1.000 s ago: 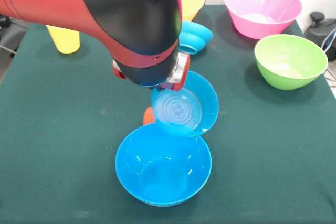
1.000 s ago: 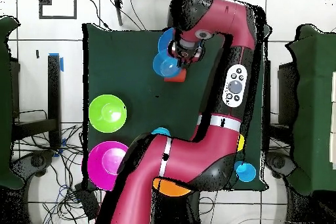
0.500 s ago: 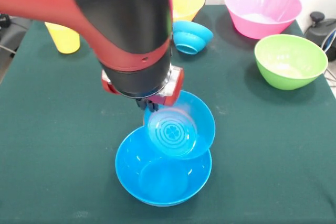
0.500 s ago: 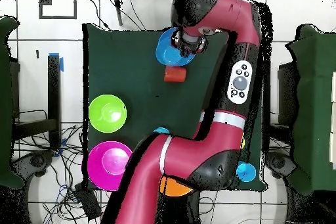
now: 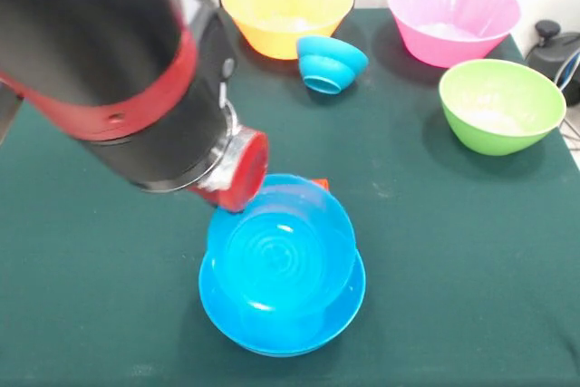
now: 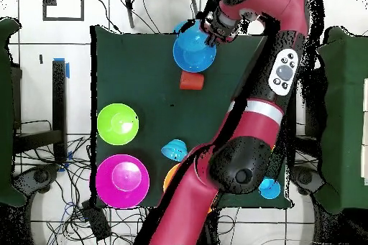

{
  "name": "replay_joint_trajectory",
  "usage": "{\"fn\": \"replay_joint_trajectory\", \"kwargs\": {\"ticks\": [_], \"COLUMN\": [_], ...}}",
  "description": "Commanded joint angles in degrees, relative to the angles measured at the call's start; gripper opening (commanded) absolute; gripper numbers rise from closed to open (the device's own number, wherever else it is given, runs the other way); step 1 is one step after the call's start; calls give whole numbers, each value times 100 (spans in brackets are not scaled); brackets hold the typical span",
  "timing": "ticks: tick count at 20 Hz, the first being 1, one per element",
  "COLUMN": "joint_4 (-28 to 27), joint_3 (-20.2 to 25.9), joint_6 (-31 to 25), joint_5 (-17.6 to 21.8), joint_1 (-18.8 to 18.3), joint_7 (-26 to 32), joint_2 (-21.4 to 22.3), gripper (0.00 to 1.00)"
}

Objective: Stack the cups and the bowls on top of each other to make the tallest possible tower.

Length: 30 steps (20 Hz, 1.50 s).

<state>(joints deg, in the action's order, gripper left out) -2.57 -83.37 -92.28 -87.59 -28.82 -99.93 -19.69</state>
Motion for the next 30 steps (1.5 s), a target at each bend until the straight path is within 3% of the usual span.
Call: {"fn": "replay_joint_trajectory", "kwargs": {"ticks": [1, 5, 10, 15, 30], "joint_4": [155, 210, 273, 274, 236], "joint_3": [-3154, -3841, -4327, -3933, -3198], "joint_6": [245, 297, 82, 272, 138], "joint_5": [-2091, -2708, -2988, -2510, -1703], "joint_1": [-162, -227, -229, -113, -50], "joint_7": [2602, 2632, 2638, 2459, 2291], "joint_2": [-110, -60, -19, -52, -49], "gripper": [0, 0, 0, 0, 0]}}
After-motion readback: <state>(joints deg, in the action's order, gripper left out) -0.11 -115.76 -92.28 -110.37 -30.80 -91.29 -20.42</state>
